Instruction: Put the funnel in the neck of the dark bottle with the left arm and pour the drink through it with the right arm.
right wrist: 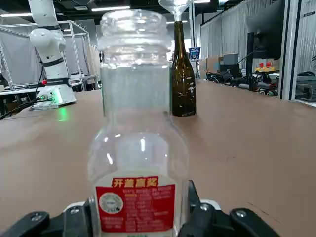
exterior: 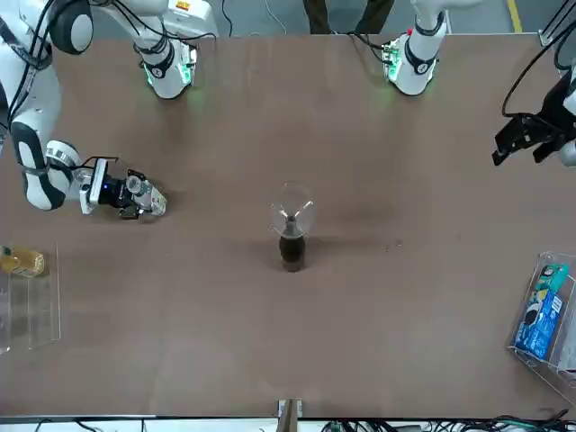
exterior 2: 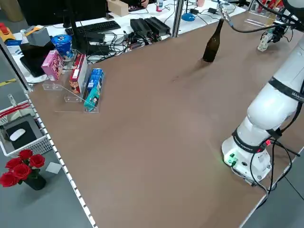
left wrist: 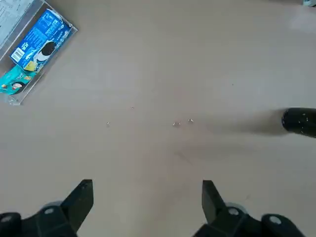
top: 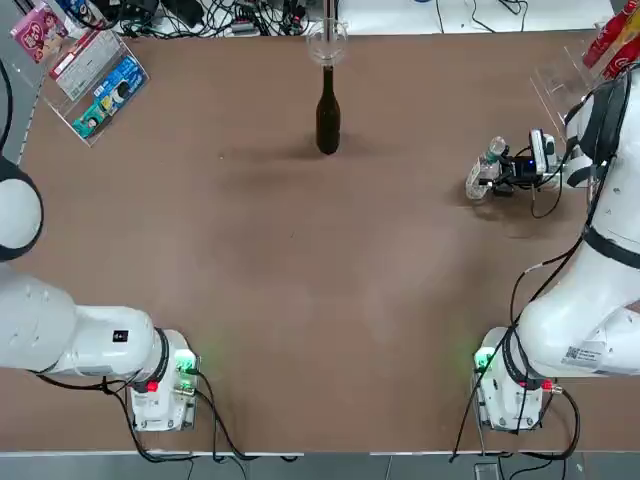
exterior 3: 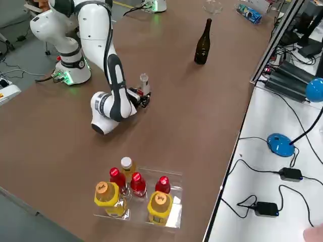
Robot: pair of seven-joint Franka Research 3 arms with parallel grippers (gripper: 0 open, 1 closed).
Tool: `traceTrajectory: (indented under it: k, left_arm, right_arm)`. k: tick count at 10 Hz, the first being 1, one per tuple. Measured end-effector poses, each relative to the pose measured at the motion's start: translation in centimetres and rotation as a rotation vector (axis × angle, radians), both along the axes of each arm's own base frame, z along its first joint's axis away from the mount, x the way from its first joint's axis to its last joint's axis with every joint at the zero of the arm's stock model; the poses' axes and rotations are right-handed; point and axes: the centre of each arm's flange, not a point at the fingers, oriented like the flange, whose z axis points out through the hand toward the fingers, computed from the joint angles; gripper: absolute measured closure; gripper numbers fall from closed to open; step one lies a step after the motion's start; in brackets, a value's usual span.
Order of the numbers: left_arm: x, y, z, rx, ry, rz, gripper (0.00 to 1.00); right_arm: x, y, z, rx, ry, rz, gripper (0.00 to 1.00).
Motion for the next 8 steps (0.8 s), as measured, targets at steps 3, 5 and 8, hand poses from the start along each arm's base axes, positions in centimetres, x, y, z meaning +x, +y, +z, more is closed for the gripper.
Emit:
traceTrajectory:
  k: [3, 5, 8]
  left_arm:
    - [0.08, -0.05, -0.15, 0.0, 0.003, -0.001, 0.02]
    - [0.13, -0.05, -0.24, 0.0, 0.004, -0.001, 0.02]
    - [0.14, -0.05, -0.25, 0.0, 0.005, -0.001, 0.02]
  right_arm:
    - [0.0, 0.02, -0.05, 0.0, 0.001, 0.0, 0.22]
    - [-0.04, 0.02, -0.12, 0.0, 0.002, 0.0, 0.11]
    - [-0.04, 0.01, -0.12, 0.0, 0.002, 0.0, 0.0]
